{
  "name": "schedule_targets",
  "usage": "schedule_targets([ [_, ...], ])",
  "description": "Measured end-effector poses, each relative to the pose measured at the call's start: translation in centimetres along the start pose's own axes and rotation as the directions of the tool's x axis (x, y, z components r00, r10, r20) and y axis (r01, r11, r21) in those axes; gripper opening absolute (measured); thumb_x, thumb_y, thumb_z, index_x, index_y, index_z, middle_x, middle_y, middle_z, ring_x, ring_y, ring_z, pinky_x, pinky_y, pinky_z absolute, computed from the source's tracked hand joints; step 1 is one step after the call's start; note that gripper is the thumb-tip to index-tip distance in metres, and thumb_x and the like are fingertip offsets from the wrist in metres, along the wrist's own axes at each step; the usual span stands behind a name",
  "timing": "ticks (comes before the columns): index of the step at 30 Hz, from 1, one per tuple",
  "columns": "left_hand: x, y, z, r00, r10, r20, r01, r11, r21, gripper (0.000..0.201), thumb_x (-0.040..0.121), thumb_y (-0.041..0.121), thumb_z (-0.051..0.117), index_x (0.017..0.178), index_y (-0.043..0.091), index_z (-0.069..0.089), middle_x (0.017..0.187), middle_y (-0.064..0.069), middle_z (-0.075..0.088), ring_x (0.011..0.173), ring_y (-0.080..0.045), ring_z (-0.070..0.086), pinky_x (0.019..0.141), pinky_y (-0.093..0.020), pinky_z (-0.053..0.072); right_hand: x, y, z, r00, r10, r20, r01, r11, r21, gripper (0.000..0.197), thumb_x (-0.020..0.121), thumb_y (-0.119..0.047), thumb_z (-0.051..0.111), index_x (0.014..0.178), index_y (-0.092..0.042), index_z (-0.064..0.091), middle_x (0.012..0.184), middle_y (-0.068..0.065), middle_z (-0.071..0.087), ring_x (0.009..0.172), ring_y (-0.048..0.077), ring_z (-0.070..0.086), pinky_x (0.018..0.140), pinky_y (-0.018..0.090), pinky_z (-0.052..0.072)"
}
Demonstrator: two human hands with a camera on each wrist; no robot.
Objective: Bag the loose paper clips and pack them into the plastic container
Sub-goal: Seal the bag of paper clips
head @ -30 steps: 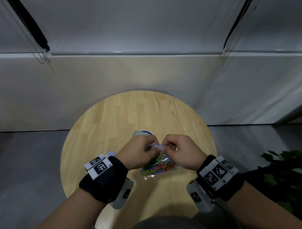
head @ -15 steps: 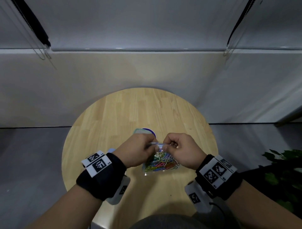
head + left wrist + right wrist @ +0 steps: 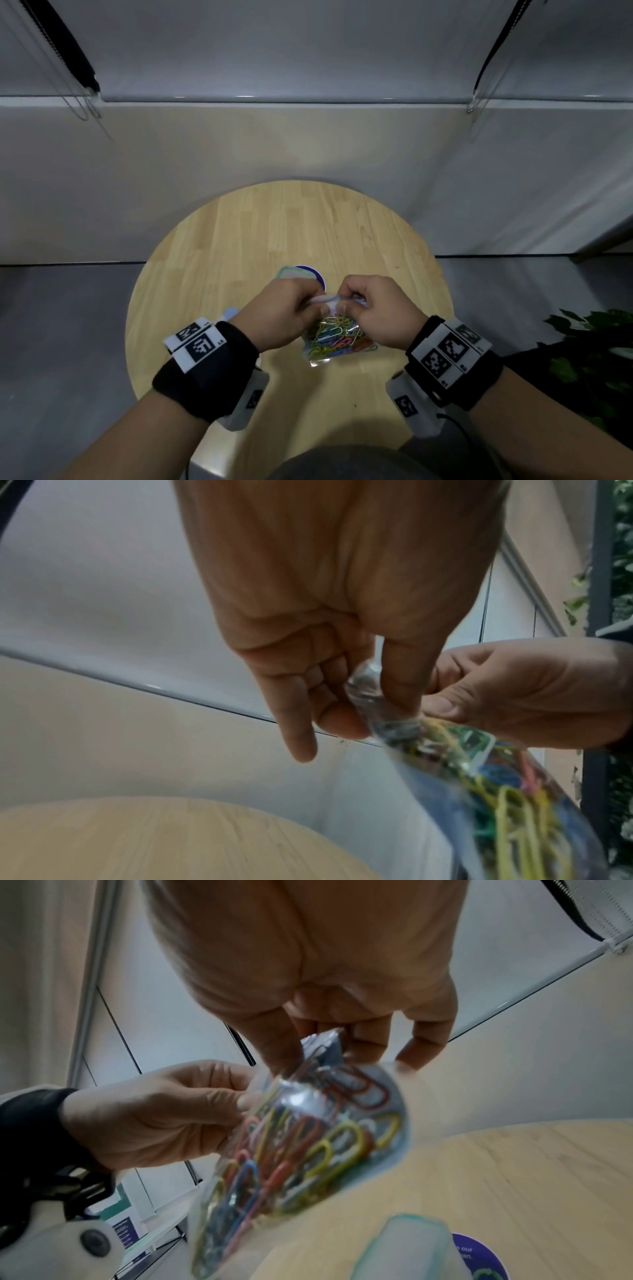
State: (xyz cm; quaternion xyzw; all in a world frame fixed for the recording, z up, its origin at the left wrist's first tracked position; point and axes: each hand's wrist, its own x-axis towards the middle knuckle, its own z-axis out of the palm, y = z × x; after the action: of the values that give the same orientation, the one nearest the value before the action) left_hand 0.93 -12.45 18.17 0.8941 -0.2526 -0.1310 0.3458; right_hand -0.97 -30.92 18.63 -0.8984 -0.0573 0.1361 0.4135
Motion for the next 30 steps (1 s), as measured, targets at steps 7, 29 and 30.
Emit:
schedule_targets([
  [7, -0.1, 0.1, 1.0, 0.997, 0.042, -0.067, -0.036, 0.996, 0.082, 0.023, 0.087, 0.022, 0.057, 0.067, 0.017, 0.048, 0.055, 0.009, 0.042, 0.053, -0.004, 0.044, 0.05, -0.016, 0.026, 0.2, -0.3, 0.7, 1.0, -0.025, 0.019, 0.026, 0.998, -0.059, 0.005, 0.083, -0.027, 0.059, 0.08, -0.024, 0.06, 0.077, -0.003, 0.063, 0.077, 0.022, 0.062, 0.071, 0.042, 0.054],
  [29, -1.6, -1.1, -0.1, 0.996, -0.089, -0.011, 0.089, 0.995, -0.046, 0.025, 0.09, 0.022, 0.057, 0.067, 0.028, 0.049, 0.055, 0.011, 0.047, 0.052, -0.004, 0.042, 0.053, -0.021, 0.032, -0.2, -0.2, 0.9, 1.0, -0.005, 0.012, 0.004, 0.999, 0.05, 0.009, 0.085, -0.016, 0.06, 0.079, -0.022, 0.058, 0.075, -0.004, 0.061, 0.077, 0.023, 0.062, 0.071, 0.038, 0.054],
  [30, -1.7, -1.2, -0.2, 0.996, -0.086, -0.023, 0.085, 0.996, -0.037, 0.025, 0.09, 0.022, 0.057, 0.067, 0.028, 0.049, 0.054, 0.011, 0.047, 0.051, -0.004, 0.042, 0.051, -0.019, 0.03, -0.1, -0.1, 0.8, 1.0, -0.013, 0.009, 0.012, 0.998, 0.054, 0.01, 0.085, -0.016, 0.061, 0.078, -0.023, 0.058, 0.074, -0.004, 0.06, 0.076, 0.021, 0.061, 0.071, 0.038, 0.052],
])
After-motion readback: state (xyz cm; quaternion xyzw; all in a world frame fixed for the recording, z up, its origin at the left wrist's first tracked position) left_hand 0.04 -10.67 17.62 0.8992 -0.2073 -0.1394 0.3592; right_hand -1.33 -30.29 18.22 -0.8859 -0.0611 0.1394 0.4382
